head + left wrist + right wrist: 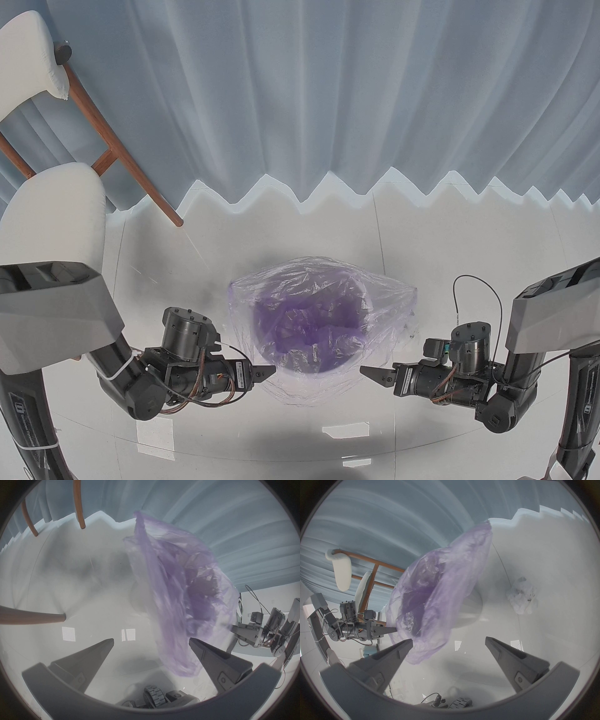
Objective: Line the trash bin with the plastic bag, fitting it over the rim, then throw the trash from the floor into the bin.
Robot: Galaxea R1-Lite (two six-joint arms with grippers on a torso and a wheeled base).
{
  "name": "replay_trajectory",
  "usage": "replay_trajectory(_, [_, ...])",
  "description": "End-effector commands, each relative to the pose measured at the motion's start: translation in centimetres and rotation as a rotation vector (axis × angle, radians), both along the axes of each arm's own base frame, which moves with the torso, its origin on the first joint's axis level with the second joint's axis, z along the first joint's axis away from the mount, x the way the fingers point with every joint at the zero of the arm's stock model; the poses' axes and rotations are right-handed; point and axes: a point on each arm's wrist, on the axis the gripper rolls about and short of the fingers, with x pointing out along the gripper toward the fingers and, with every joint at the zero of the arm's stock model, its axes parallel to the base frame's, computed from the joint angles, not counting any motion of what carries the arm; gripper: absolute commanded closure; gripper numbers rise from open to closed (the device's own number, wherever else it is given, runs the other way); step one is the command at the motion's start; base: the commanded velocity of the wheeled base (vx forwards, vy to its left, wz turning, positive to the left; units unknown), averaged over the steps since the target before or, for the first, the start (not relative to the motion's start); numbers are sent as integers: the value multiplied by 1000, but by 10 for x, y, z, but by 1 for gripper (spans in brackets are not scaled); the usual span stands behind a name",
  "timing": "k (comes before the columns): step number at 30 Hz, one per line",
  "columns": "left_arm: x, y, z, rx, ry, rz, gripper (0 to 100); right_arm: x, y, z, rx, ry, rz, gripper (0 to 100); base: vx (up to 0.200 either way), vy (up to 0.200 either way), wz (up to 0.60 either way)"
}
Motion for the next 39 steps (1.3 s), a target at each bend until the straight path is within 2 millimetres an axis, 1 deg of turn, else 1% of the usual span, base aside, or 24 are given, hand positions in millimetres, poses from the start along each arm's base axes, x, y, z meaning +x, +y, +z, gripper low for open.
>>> replay_trajectory(1, [-29, 7, 38, -47, -81, -25, 0, -30, 5, 16, 0, -2, 68, 0, 0, 0, 0])
replay_trajectory(2, [-33, 9, 44, -52, -93, -26, 0, -35, 5, 18, -1, 0, 80, 0, 0, 0, 0])
replay_trajectory(5, [-44, 15, 49, -51, -95, -25, 0, -42, 9, 21, 10, -19, 106, 0, 0, 0, 0])
replay_trajectory(7, [-49, 18, 45, -33, -78, -32, 0, -41, 10, 21, 15, -27, 108, 0, 0, 0, 0])
replay_trajectory(10, [-47, 21, 41, -2, -89, -44, 0, -40, 11, 22, 18, -34, 105, 0, 0, 0, 0])
replay_trajectory(12, [-35, 18, 33, 11, -90, -35, 0, -39, 11, 27, 30, -53, 101, 0, 0, 0, 0])
replay_trajectory(15, [-26, 16, 25, 30, -87, -7, 0, -37, 11, 35, 45, -80, 97, 0, 0, 0, 0])
replay_trajectory(17, [-20, 20, 12, 61, -62, 23, 0, -35, 10, 39, 55, -96, 91, 0, 0, 0, 0])
replay_trajectory(18, [-18, 21, 10, 68, -60, 34, 0, -35, 9, 41, 58, -102, 87, 0, 0, 0, 0])
replay_trajectory(19, [-11, 22, 2, 80, -56, 51, 0, -34, 8, 44, 64, -113, 83, 0, 0, 0, 0])
replay_trajectory(23, [-1, 23, -21, 130, -51, 68, 0, -33, 7, 47, 71, -125, 77, 0, 0, 0, 0])
replay_trajectory(27, [6, 23, -38, 136, -57, 78, 0, -32, 7, 47, 71, -125, 75, 0, 0, 0, 0])
replay_trajectory(30, [13, 24, -41, 138, -67, 95, 0, -32, 7, 47, 71, -127, 75, 0, 0, 0, 0])
replay_trajectory(34, [21, 21, -54, 164, -61, 121, 0, -32, 7, 47, 70, -126, 76, 0, 0, 0, 0])
replay_trajectory(39, [32, 17, -59, 165, -79, 138, 0, -31, 8, 45, 65, -126, 67, 0, 0, 0, 0])
